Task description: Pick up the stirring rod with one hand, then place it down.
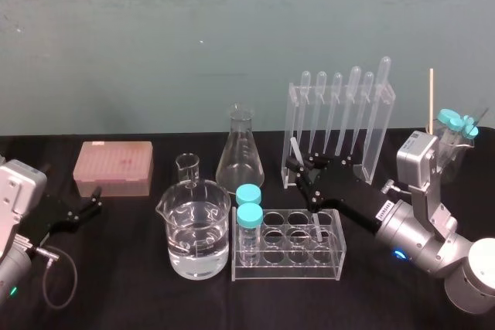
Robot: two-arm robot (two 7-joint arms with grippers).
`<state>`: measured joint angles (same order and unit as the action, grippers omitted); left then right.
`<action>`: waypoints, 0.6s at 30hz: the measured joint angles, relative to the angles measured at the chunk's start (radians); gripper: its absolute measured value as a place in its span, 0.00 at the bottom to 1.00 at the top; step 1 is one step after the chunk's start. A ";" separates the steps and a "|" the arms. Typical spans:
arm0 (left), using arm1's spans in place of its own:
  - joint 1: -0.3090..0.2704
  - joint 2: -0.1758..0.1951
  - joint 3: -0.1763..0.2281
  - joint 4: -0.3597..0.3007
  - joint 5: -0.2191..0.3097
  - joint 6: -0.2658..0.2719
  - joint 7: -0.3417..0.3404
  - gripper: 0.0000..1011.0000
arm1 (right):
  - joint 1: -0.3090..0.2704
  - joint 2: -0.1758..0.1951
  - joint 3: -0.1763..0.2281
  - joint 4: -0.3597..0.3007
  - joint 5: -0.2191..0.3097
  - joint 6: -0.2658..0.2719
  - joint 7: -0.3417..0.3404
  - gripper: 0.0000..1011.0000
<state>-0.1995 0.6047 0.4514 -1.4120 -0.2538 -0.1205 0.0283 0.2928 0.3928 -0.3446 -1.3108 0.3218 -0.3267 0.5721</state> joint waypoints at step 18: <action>0.000 0.000 0.000 0.000 0.000 0.000 0.000 0.99 | -0.001 0.000 0.001 -0.001 0.003 -0.001 0.001 0.61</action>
<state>-0.1995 0.6047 0.4514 -1.4120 -0.2539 -0.1205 0.0283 0.2920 0.3929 -0.3440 -1.3122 0.3245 -0.3276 0.5731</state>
